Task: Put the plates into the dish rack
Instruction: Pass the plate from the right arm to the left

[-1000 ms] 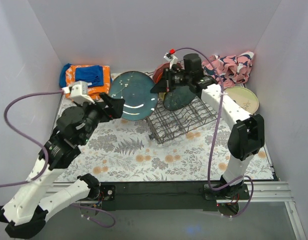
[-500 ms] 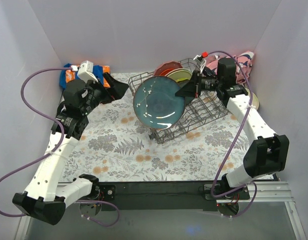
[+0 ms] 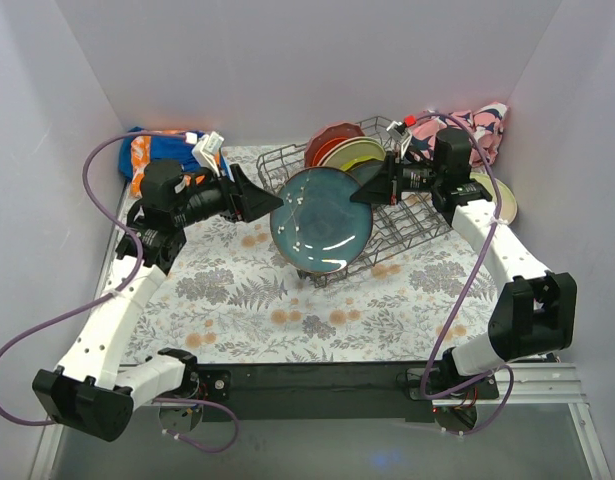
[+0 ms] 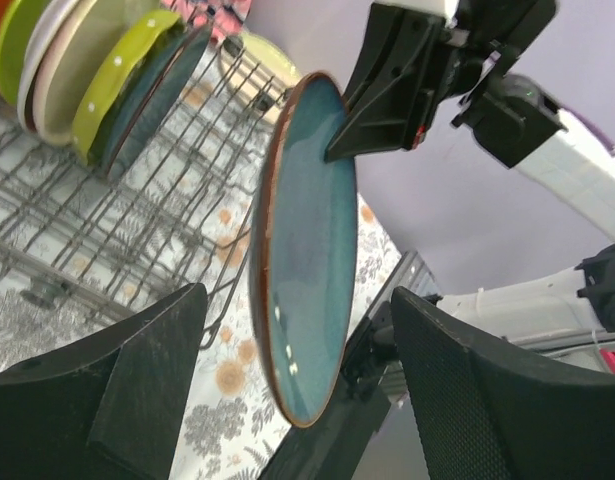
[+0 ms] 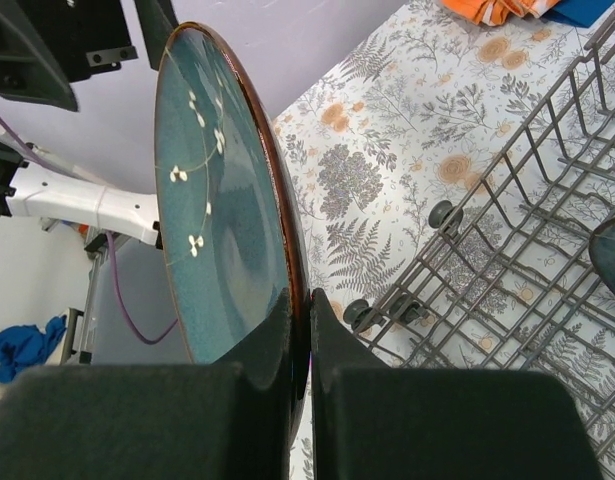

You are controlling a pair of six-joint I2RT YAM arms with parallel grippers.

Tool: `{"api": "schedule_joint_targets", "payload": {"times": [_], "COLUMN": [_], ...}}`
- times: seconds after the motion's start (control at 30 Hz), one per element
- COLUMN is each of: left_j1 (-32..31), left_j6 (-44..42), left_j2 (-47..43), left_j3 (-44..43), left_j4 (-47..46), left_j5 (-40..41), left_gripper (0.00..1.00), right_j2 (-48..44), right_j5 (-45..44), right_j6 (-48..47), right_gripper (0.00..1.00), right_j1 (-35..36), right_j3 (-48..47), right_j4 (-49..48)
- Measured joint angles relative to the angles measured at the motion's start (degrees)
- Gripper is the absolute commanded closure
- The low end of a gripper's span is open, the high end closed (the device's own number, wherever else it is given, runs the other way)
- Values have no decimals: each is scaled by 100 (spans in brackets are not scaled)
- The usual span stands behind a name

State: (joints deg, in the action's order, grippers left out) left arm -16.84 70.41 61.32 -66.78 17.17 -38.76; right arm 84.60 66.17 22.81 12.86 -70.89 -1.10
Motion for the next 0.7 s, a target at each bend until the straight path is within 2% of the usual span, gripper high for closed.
{"api": "schedule_joint_targets", "payload": {"times": [0.23, 0.3, 0.43, 0.47, 0.53, 0.7], "left_j1": [-127, -284, -822, -944, -1045, -1141], "left_j6": [-184, -205, -229, -269, -251, -352], "left_j2": [656, 831, 979, 997, 1014, 1032], "left_j3": [0, 0, -4, -13, -37, -72], "left_j4": [442, 549, 686, 737, 824, 949], "left_j5": [-50, -2, 186, 251, 354, 590], "left_gripper": [39, 47, 74, 88, 100, 100], "right_j2": [-59, -59, -59, -59, -59, -101], "right_j5": [7, 4, 2, 4, 2, 24], "right_j6": [42, 44, 39, 39, 35, 50], "right_gripper": [99, 99, 99, 99, 99, 99], "right_j1": [-2, -4, -7, -7, -13, -66], "right_j3": [205, 227, 245, 245, 251, 396], "right_j4": [-210, -219, -247, -256, -262, -341]}}
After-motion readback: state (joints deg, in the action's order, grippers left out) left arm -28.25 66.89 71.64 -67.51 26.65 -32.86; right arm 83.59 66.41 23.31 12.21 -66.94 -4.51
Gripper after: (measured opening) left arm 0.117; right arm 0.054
